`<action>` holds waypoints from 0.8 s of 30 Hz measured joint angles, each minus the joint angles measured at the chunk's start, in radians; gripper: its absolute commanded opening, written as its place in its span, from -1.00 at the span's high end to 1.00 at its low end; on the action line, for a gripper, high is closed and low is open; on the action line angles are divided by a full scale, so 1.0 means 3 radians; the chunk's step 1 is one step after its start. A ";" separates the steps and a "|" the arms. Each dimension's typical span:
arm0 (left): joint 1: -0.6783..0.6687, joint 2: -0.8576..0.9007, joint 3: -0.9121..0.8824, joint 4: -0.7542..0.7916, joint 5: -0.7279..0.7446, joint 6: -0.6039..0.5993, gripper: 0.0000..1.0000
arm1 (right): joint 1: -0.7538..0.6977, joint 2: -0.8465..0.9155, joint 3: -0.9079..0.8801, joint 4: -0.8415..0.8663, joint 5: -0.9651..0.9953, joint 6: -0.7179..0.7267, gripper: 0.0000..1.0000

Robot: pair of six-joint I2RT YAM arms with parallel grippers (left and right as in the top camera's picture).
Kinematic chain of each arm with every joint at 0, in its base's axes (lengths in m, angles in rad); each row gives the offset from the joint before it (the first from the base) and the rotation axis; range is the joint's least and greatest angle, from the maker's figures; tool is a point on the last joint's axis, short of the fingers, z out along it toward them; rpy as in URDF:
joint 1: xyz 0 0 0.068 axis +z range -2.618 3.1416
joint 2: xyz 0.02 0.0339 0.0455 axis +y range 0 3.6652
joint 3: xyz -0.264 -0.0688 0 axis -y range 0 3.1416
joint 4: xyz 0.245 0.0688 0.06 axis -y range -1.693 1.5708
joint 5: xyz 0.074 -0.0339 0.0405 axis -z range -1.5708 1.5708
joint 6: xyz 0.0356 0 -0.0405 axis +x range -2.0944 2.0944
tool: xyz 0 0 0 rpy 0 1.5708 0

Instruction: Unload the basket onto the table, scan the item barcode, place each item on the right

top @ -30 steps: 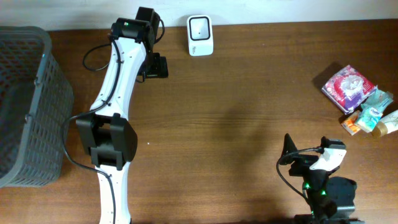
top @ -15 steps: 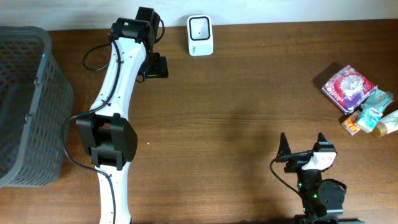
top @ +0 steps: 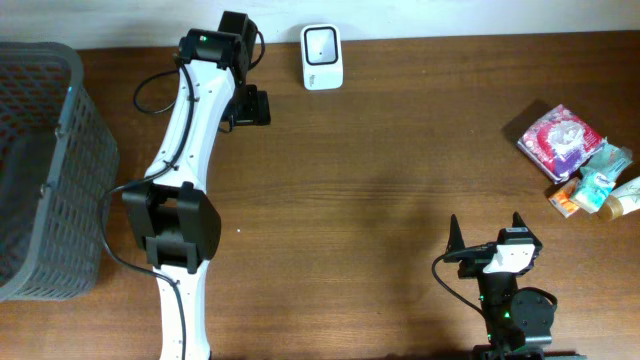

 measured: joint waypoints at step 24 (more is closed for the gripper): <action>0.0000 -0.0090 -0.0025 -0.0121 0.0003 -0.0001 -0.98 | 0.0000 0.0000 0.0000 0.0000 -0.0001 0.0000 -0.97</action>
